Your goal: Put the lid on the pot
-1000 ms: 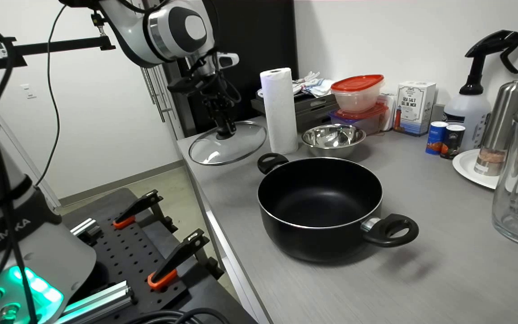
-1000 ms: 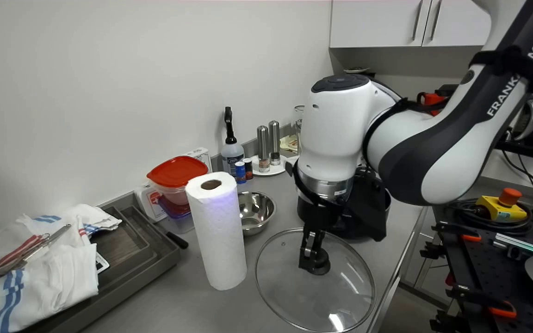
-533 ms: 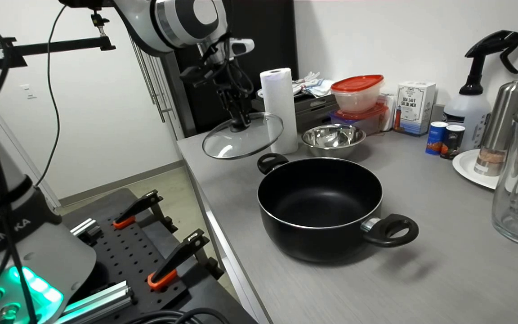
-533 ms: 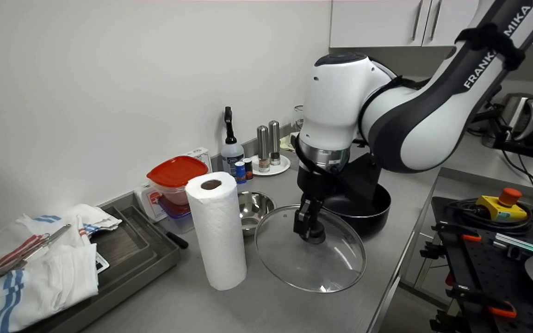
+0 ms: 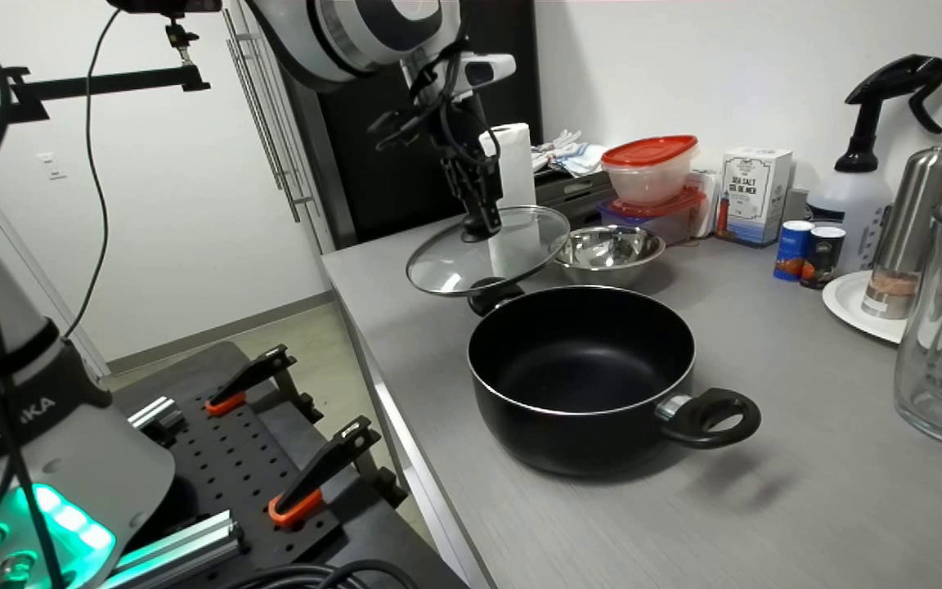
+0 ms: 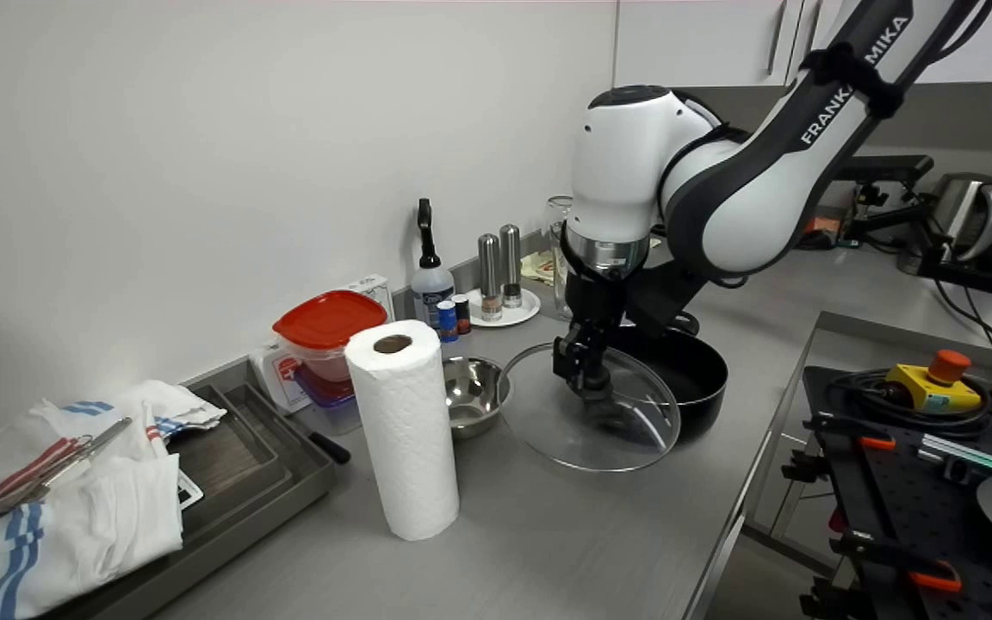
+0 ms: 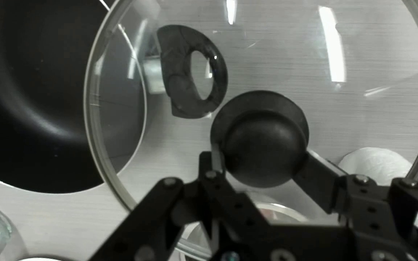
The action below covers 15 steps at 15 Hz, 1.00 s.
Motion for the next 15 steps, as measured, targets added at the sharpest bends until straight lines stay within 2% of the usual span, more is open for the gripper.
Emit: perform_joint_path --k 7,15 --pt "-66 0 -40 16 -19 -55 47 26" --pt "-154 3 -55 44 -8 -105 47 26"
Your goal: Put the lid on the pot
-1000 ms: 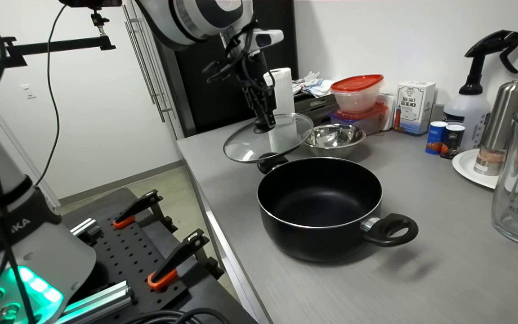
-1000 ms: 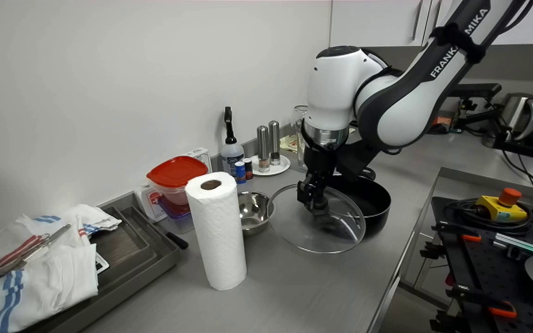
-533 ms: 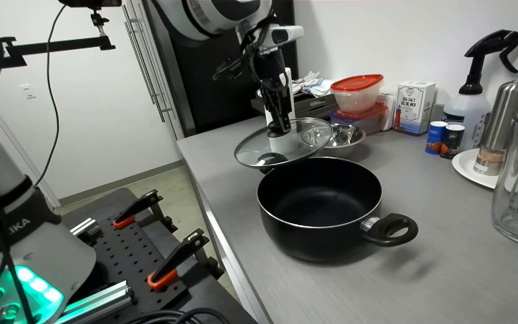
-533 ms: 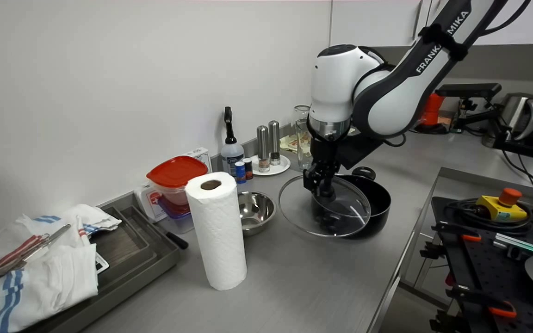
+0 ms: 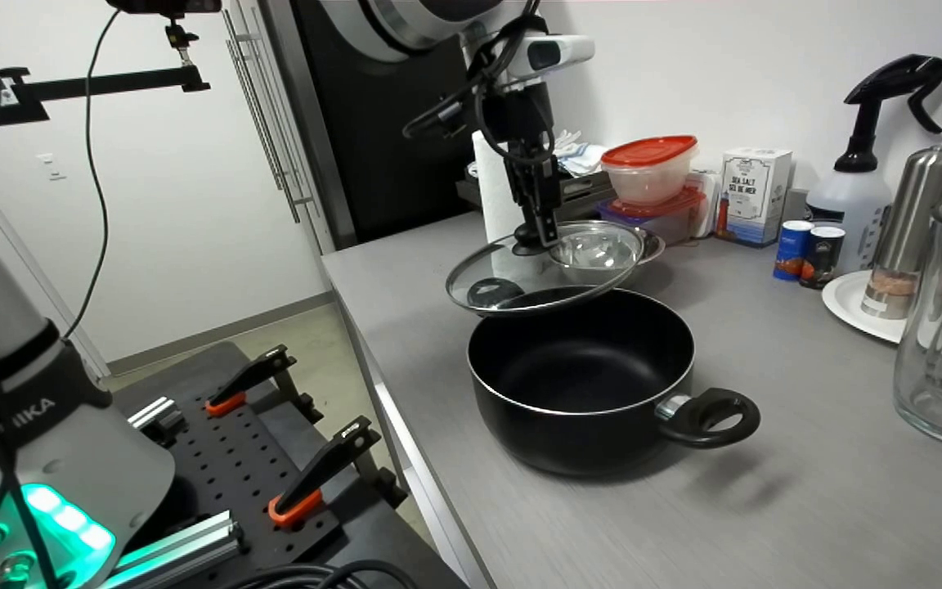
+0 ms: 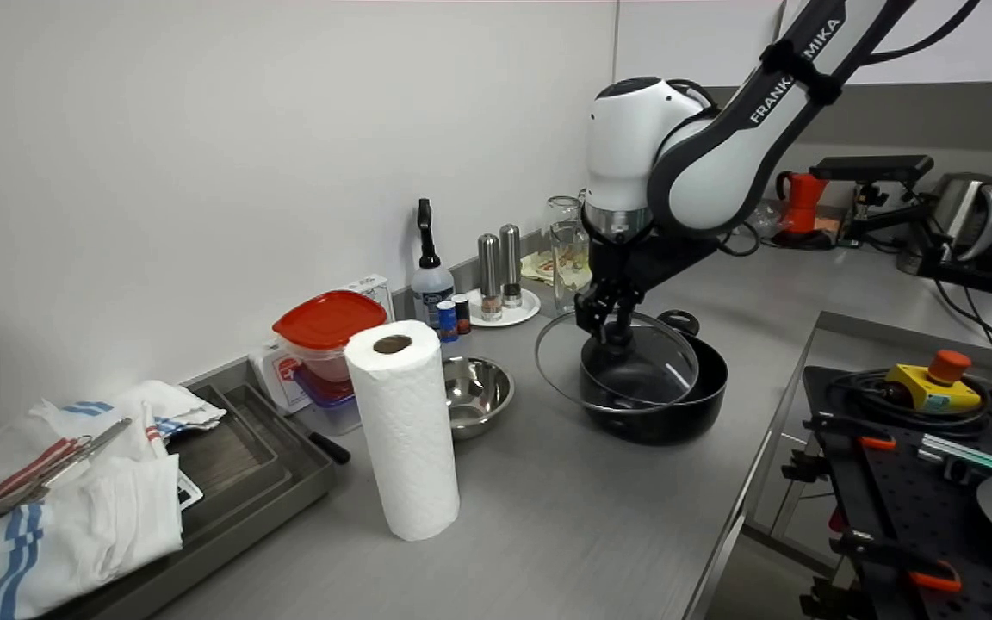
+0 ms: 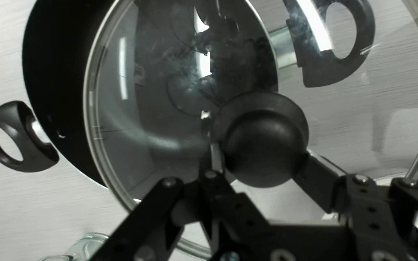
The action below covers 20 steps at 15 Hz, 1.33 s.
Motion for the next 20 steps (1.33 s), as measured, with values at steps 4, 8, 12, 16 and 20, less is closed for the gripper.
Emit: perform_joint_path --k 4,8,12,16,20 --pt "-41 6 0 2 47 0 -14 26" --pt "-81 13 -1 3 132 0 -59 26" --pt "-122 22 -8 8 195 0 -104 26" --pt "-150 44 -19 16 228 0 -124 26" --pt "-165 69 -24 26 253 0 -132 26"
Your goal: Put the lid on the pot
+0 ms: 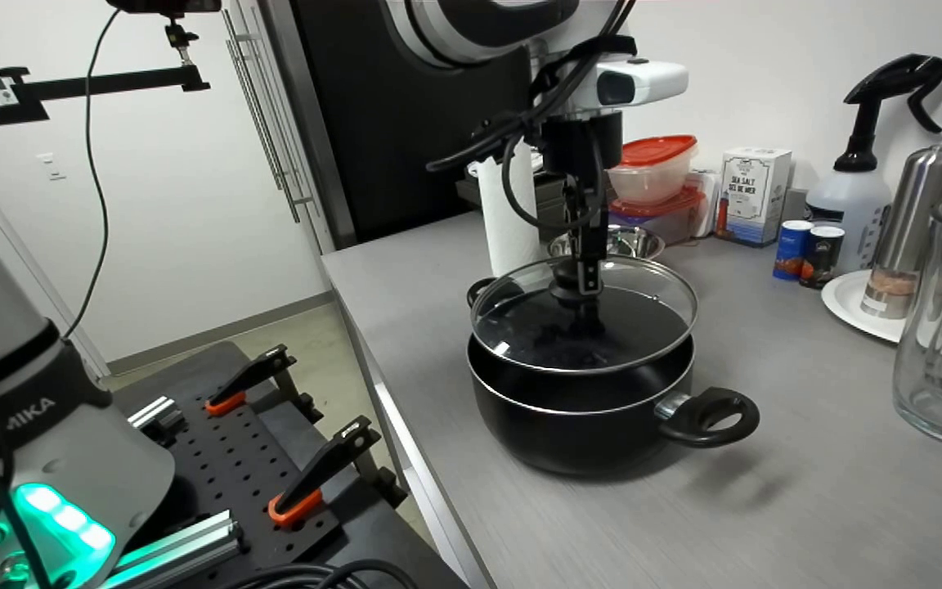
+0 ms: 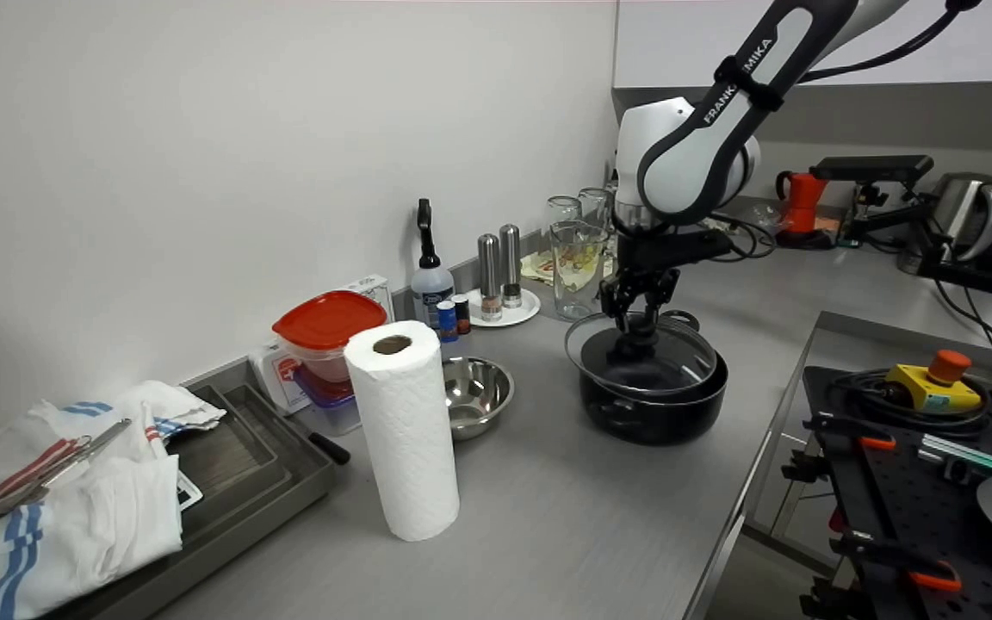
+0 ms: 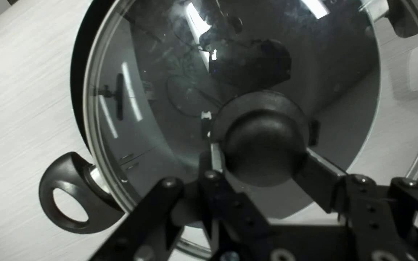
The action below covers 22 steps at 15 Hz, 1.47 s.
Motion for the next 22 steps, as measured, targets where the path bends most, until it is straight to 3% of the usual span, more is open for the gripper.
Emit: perform_joint_path --k 22 --pt "-48 24 -2 -17 112 7 -128 26"
